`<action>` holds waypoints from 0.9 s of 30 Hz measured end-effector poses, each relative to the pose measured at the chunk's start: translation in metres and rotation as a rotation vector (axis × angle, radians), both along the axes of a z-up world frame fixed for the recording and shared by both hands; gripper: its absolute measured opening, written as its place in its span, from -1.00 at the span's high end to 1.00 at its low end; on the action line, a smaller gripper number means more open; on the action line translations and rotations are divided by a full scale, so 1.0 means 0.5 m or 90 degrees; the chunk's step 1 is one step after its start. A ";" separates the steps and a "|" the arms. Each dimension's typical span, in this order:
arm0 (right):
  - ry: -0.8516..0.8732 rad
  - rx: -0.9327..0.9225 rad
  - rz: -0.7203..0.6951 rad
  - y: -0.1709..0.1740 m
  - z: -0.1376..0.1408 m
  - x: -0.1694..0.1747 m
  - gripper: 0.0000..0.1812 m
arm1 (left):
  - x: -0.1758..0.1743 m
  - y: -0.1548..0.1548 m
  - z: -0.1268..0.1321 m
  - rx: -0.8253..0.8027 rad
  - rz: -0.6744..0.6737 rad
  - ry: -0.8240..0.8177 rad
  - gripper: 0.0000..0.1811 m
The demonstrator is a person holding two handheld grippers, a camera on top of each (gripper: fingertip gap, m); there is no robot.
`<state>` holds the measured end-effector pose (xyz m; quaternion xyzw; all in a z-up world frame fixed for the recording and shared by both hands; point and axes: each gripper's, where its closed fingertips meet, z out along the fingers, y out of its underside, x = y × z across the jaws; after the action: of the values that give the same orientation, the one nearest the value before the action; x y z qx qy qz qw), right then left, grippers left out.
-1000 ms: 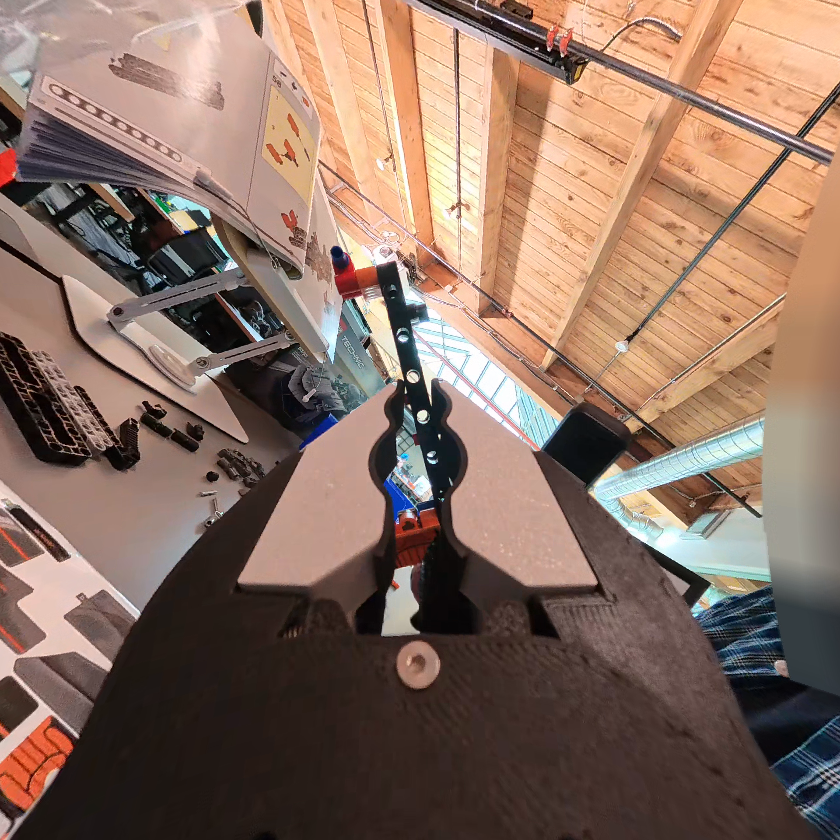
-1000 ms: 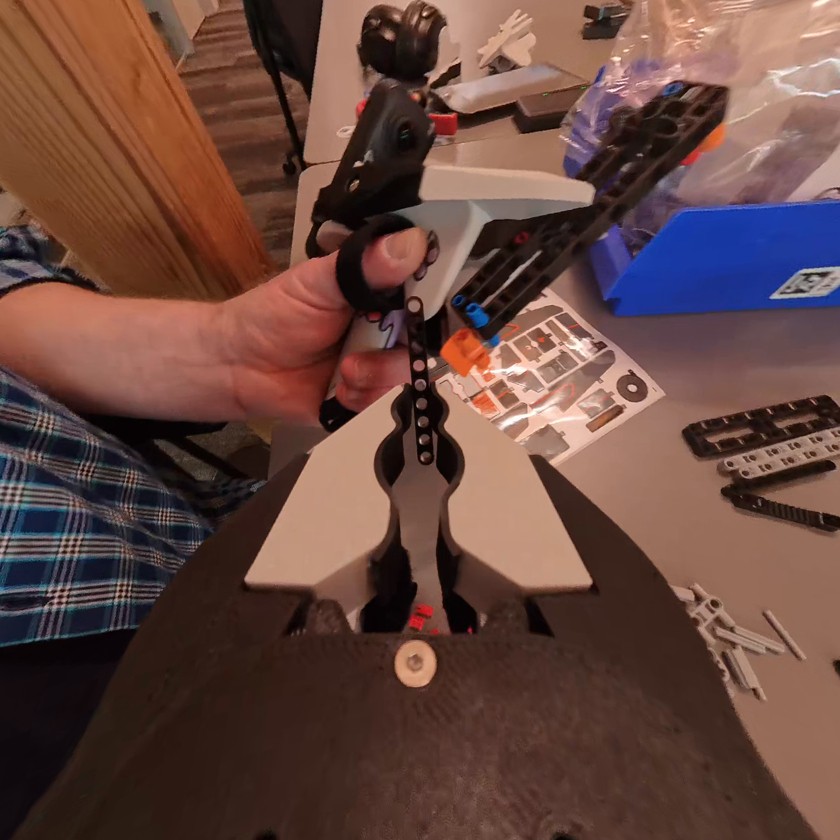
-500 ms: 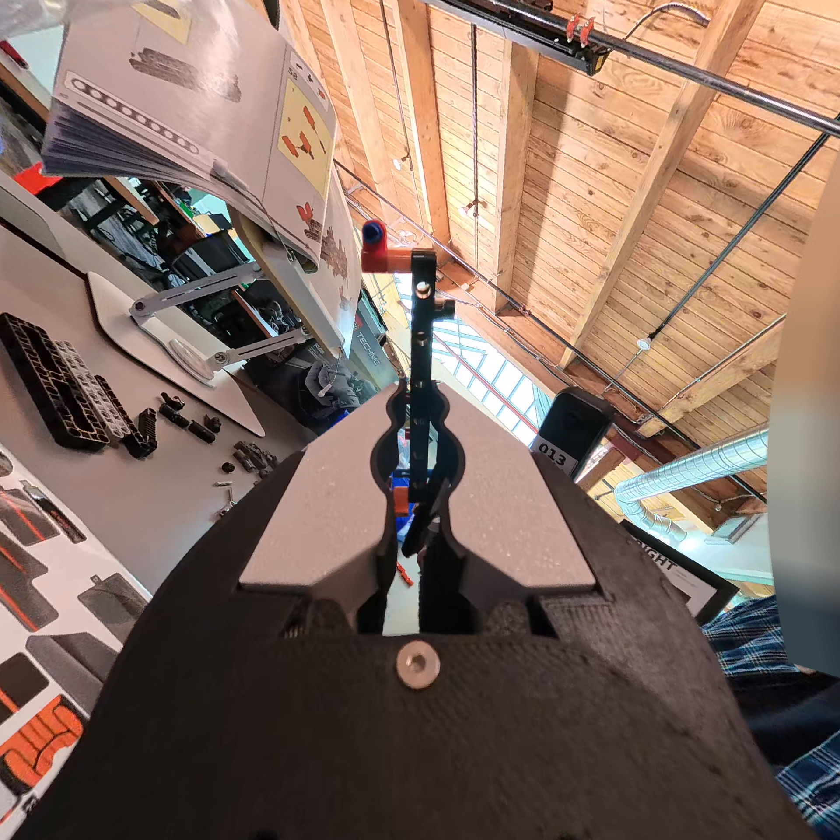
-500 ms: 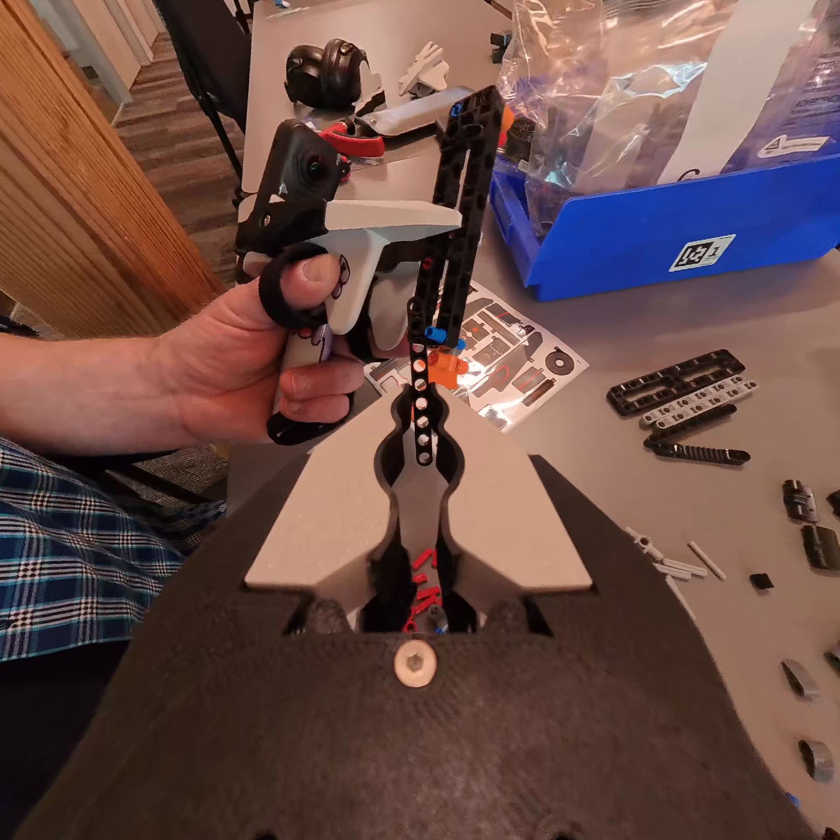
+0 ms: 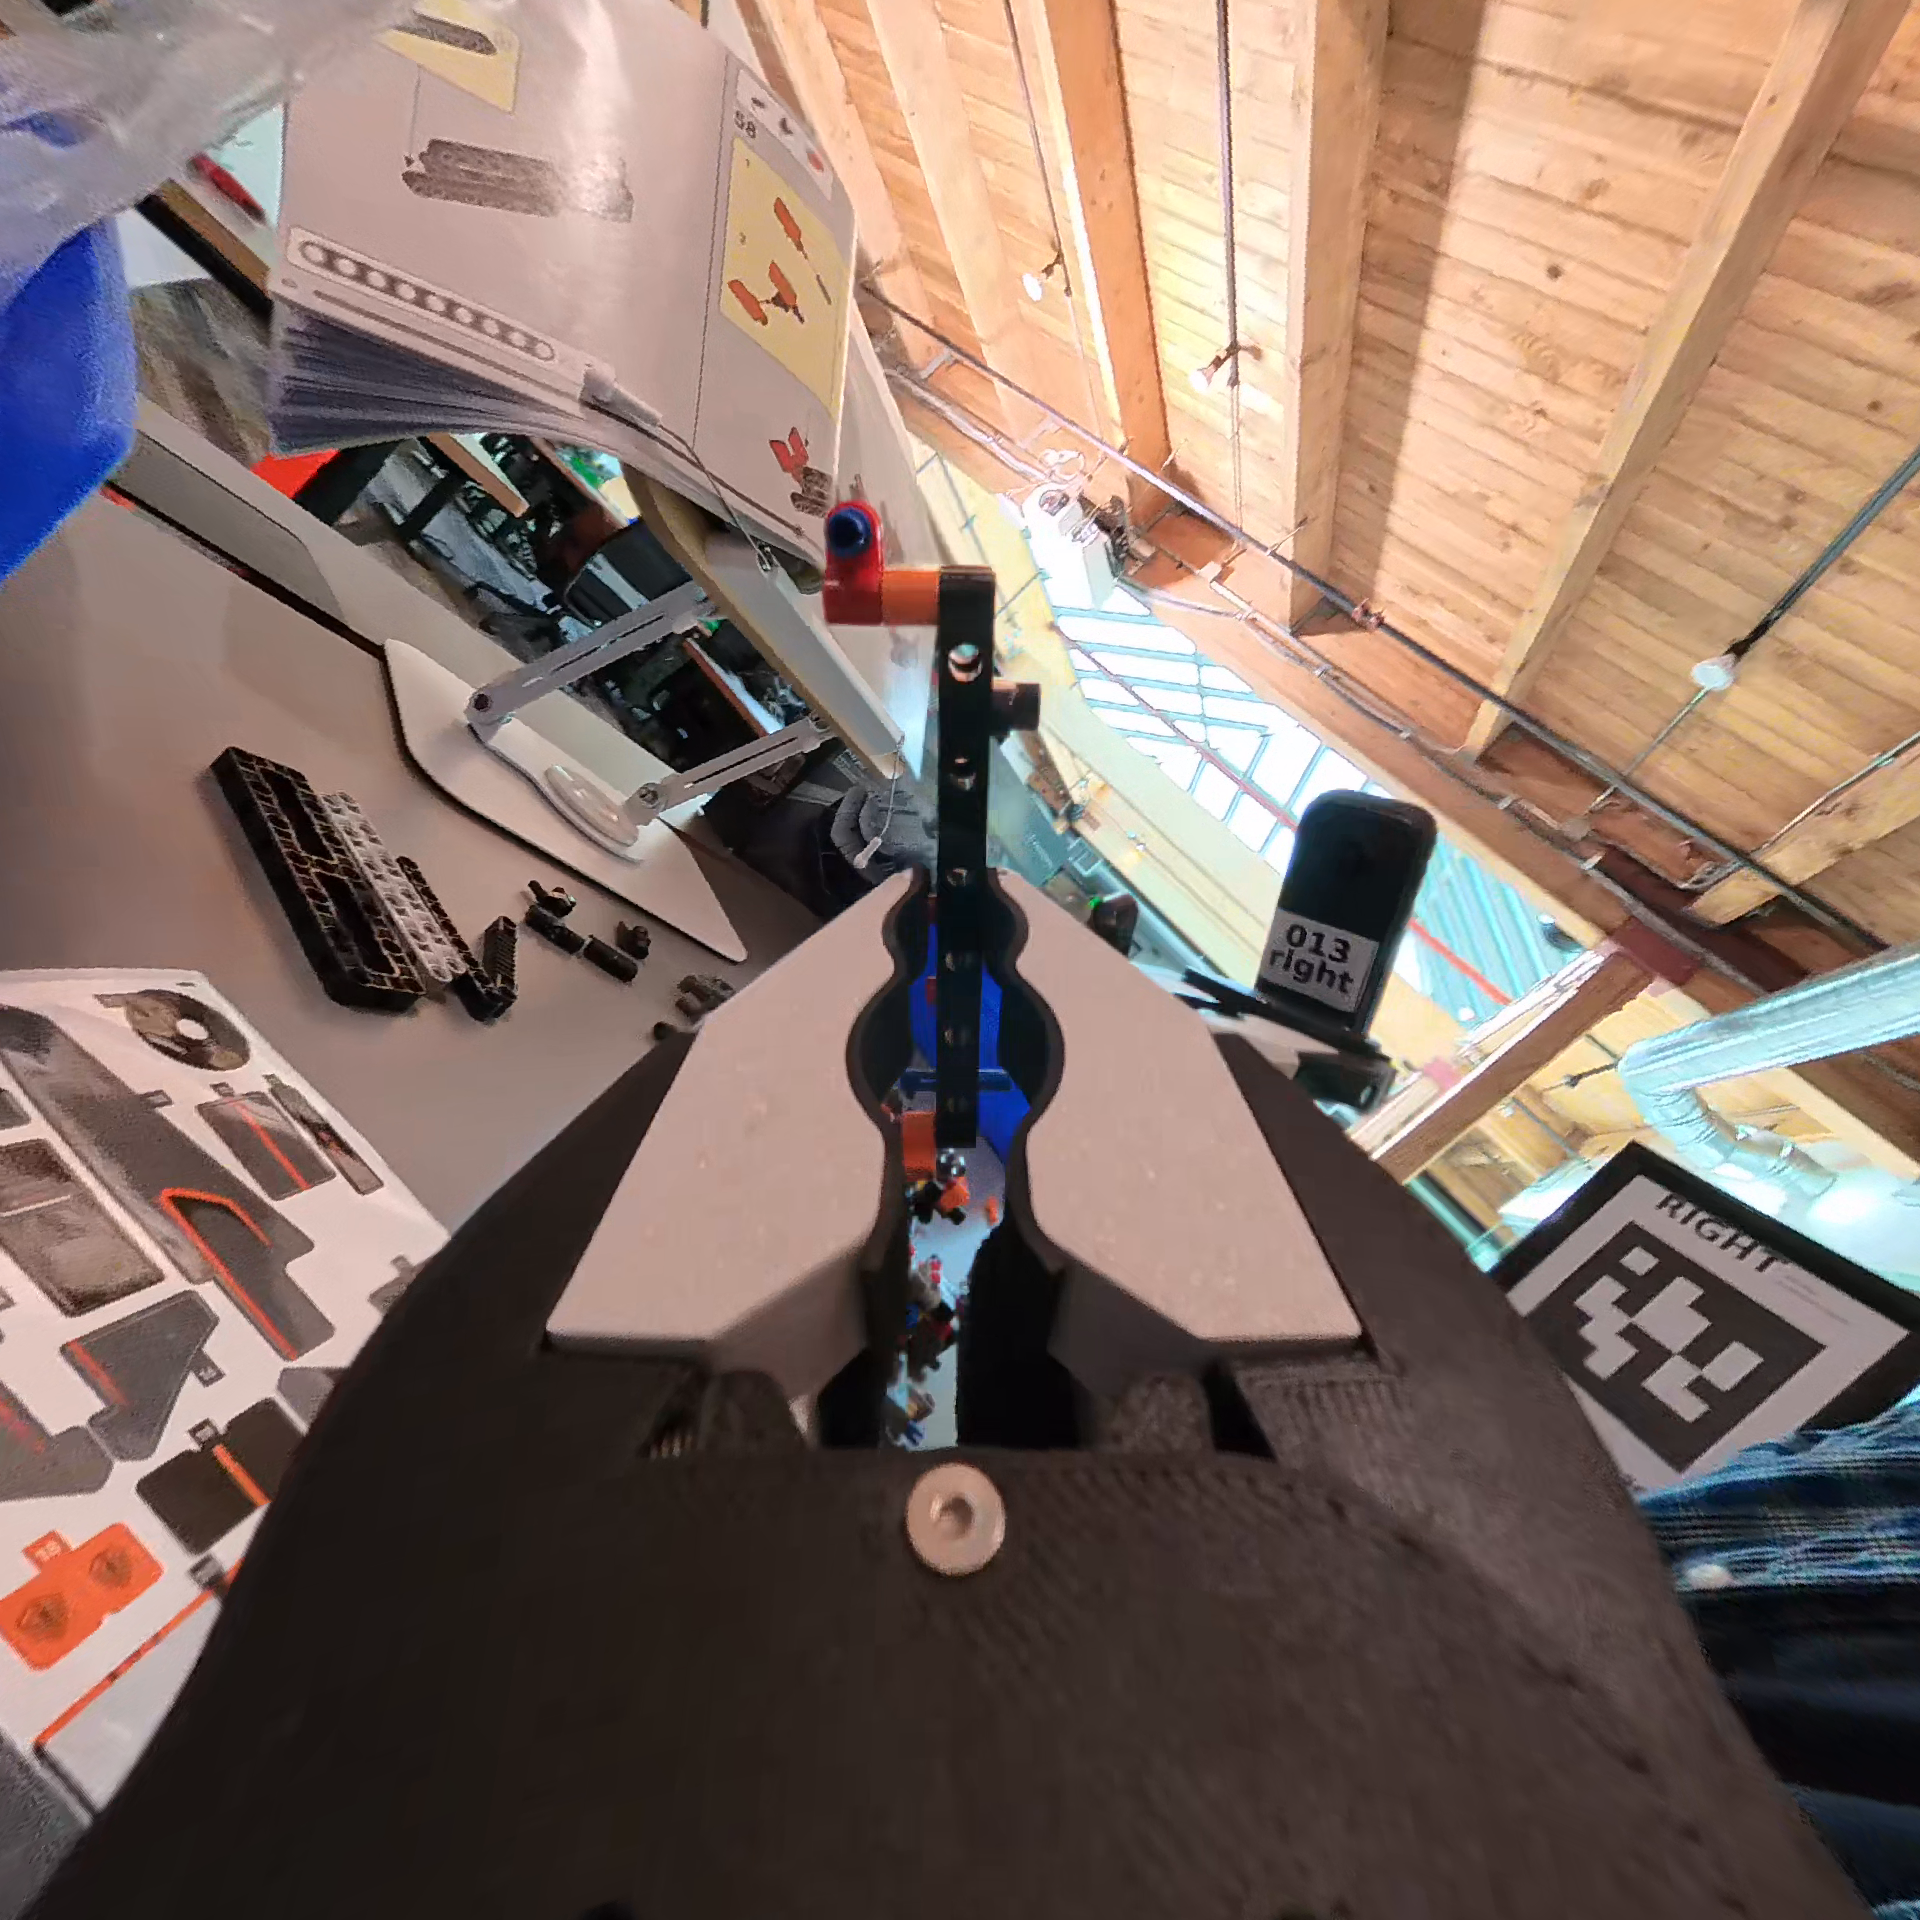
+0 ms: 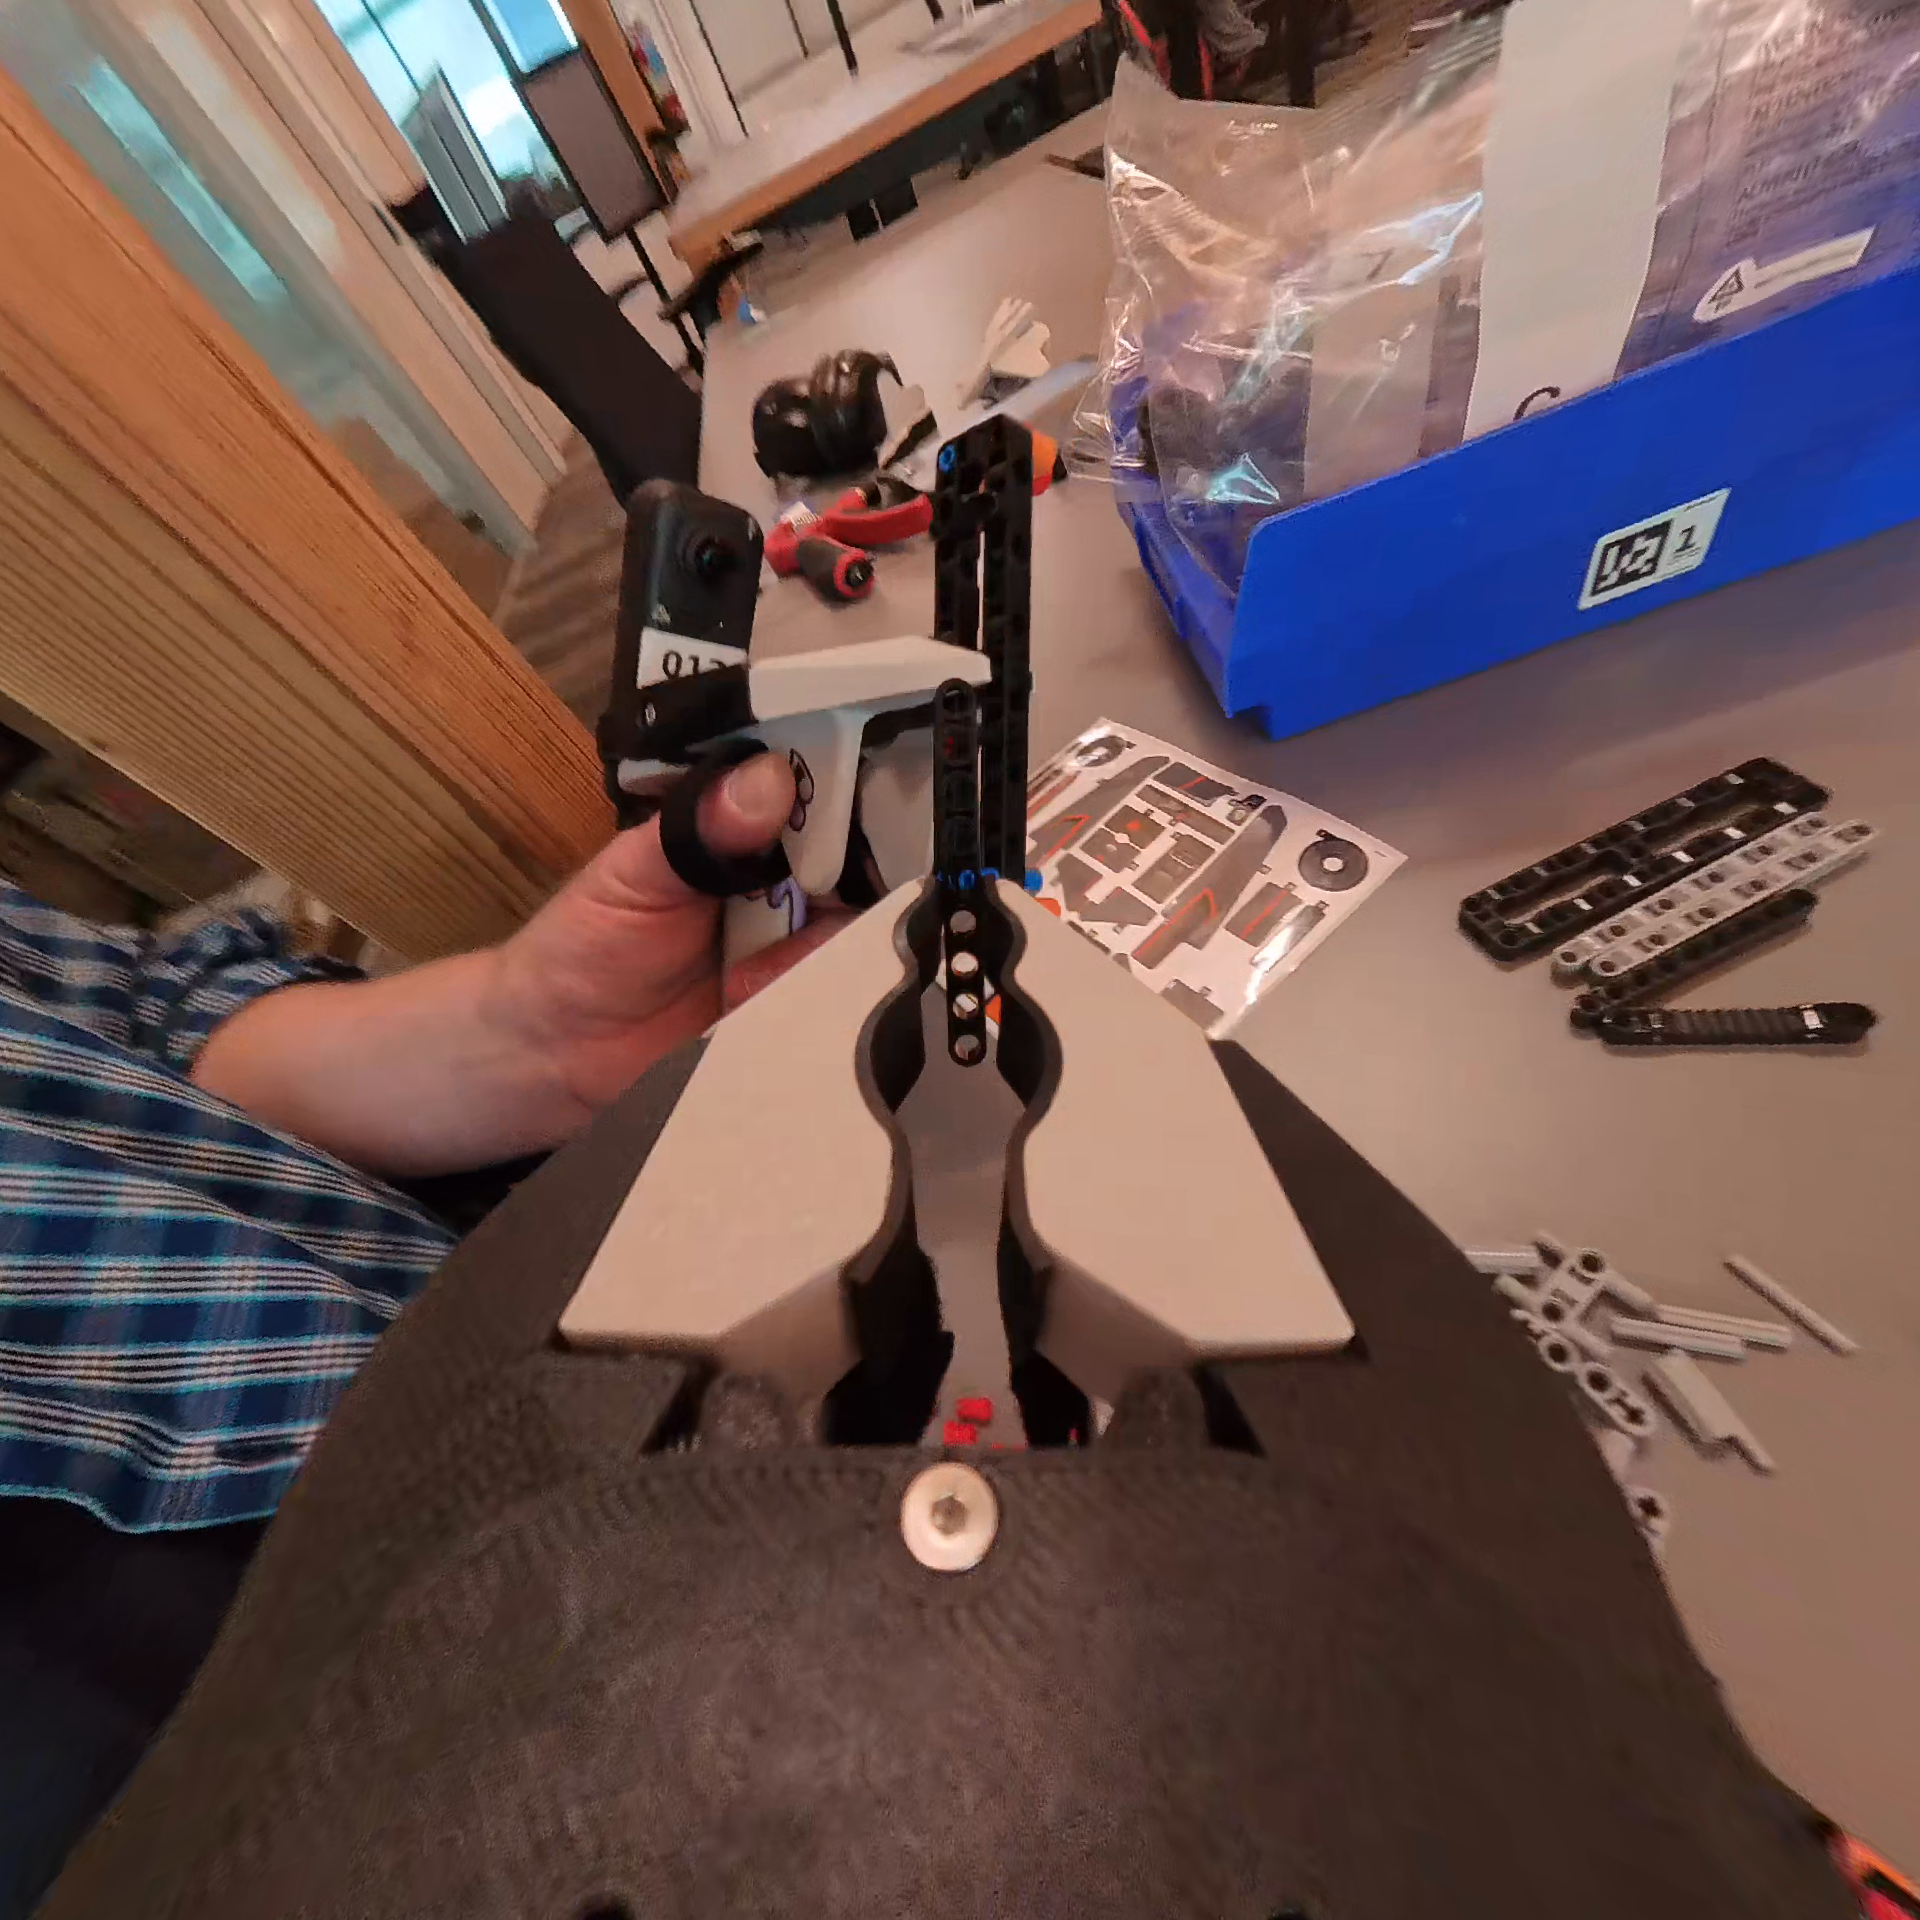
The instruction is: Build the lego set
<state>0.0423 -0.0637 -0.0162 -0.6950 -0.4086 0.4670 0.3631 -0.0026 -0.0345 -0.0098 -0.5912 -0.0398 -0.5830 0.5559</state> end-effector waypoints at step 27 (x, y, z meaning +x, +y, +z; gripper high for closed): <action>0.077 -0.080 0.031 0.057 -0.008 -0.095 0.96 | -0.054 0.017 -0.039 -0.043 0.030 0.081 0.90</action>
<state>-0.0054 -0.0351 -0.0199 -0.6768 -0.3723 0.5418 0.3313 -0.0296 -0.0259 -0.0294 -0.6441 -0.0376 -0.5296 0.5506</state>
